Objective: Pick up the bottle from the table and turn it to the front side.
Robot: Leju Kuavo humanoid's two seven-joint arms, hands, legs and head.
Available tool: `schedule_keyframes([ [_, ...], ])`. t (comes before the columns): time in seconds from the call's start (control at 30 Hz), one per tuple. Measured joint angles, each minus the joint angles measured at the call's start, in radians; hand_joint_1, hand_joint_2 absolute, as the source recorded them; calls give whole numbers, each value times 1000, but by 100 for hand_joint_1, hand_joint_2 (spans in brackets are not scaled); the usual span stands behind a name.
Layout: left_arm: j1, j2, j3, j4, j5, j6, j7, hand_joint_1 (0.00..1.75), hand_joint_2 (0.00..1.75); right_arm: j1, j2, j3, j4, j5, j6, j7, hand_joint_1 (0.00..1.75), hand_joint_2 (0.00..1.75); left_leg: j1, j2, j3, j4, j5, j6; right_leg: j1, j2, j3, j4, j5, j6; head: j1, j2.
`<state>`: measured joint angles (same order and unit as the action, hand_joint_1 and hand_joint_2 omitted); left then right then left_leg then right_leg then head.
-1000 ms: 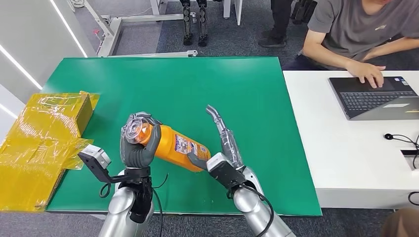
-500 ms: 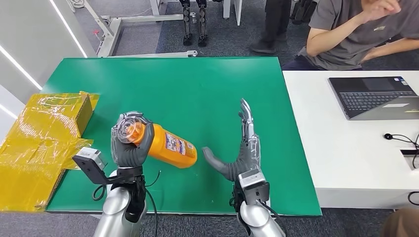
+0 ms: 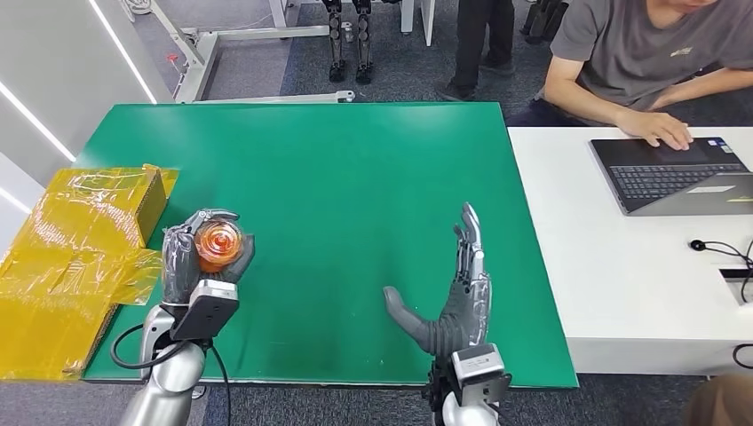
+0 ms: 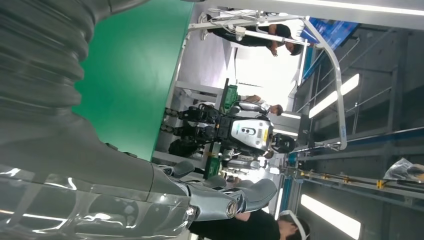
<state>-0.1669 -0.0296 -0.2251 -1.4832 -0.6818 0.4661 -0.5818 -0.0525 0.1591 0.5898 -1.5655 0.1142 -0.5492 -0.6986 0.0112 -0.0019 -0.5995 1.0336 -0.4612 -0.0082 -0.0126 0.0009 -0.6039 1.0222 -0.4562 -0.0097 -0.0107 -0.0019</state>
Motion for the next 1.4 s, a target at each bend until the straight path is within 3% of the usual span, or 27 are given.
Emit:
schedule_keyframes([
  [0.13, 13, 78, 1, -19, -151, 79, 39, 175, 175, 25, -10, 0, -21, -2, 10, 0, 0, 175, 0, 0, 0, 0, 0, 0, 0, 0, 0, 0, 0, 0, 0, 0],
  [0.4, 29, 204, 11, -36, -218, 92, 54, 175, 175, 37, -22, 0, -35, -18, 46, 0, 0, 175, 0, 1, 0, 0, 0, 0, 0, 1, 0, 0, 0, 0, 0, 0],
  [0.53, 10, 286, 28, 36, -303, 93, 57, 175, 175, 44, -24, 0, -38, -21, 96, 0, 0, 175, 0, 2, 1, 0, 0, 0, 0, 1, 0, 0, 0, 0, 0, 0],
  [0.67, -21, 336, 33, 167, -382, 71, 48, 175, 175, 45, -24, 0, -38, -26, 130, 0, 0, 175, 1, 2, 1, 0, 1, -1, 0, 1, 0, 0, 0, 0, 0, 0],
  [0.8, -87, 350, 9, 324, -476, 45, 42, 175, 175, 39, -24, 0, -38, -31, 137, 0, 0, 175, 0, 1, 1, 0, 1, -1, 0, 0, 0, 0, 0, 0, 0, 0],
  [1.07, -293, 339, -139, 677, -616, 72, 40, 175, 175, 25, -24, 0, -37, -27, 126, 0, 0, 175, 0, 1, 1, 0, 1, -1, 0, 1, 0, 0, 1, -1, 0, 0],
  [1.4, -375, 310, -227, 836, -652, 97, 69, 175, 175, 14, -24, 0, -34, -27, 121, 0, 0, 175, 0, 1, 1, 0, 1, -1, 0, 1, -1, 0, 1, -1, 0, 0],
])
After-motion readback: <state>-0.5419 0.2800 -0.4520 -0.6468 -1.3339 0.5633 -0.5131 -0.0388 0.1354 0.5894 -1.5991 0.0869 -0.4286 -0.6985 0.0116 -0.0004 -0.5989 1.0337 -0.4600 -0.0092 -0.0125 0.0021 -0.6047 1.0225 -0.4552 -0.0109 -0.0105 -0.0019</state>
